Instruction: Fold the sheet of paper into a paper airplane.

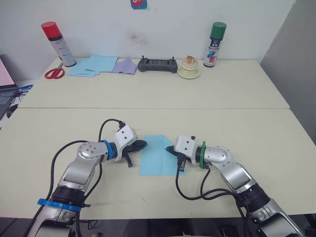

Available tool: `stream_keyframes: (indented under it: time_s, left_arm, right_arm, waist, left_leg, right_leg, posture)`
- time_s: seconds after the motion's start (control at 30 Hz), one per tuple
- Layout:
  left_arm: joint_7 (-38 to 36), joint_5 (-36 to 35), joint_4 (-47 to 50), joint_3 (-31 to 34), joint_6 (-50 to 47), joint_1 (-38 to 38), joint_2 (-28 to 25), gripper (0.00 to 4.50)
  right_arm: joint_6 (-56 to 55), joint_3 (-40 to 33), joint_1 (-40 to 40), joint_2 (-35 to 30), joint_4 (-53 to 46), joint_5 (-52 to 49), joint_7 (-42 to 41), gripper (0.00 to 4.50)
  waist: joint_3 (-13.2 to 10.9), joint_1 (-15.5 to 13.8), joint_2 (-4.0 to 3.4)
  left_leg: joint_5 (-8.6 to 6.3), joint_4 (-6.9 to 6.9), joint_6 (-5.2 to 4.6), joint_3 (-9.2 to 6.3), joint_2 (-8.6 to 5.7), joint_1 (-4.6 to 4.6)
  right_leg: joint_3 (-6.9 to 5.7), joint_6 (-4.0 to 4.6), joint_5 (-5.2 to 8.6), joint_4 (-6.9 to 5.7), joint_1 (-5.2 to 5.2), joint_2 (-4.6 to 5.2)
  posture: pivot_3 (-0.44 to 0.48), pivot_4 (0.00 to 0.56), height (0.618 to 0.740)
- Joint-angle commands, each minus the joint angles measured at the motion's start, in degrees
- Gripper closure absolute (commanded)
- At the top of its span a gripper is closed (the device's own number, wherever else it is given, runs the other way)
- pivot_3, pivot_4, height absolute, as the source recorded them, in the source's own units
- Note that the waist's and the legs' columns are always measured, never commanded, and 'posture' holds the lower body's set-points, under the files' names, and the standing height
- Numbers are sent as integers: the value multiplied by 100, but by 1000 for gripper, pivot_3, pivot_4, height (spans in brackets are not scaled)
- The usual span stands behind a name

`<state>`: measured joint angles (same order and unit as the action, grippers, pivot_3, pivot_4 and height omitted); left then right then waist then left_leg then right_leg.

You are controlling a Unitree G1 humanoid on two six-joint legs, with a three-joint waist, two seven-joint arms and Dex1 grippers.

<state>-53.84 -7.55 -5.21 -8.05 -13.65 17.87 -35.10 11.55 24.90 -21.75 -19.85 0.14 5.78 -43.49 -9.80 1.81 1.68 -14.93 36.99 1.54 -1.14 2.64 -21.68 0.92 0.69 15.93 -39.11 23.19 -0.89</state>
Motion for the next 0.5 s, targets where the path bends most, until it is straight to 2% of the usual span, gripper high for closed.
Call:
stream_keyframes:
  time_s: [0.03,0.5]
  left_arm:
    - [-215,94,-58,-224,-176,-65,-80,4500]
    - [-339,183,-113,-346,-74,-113,-164,4500]
  right_arm:
    - [-6,78,-29,-29,88,127,-29,4484]
    - [-34,29,-65,-110,129,211,-62,4484]
  waist:
    - [0,0,0]
    - [0,0,0]
  left_leg:
    - [0,0,0,0,0,0]
    - [0,0,0,0,0,0]
  right_leg:
    - [0,0,0,0,0,0]
    - [1,0,0,0,0,0]
  posture:
    - [0,150,740]
    - [0,150,740]
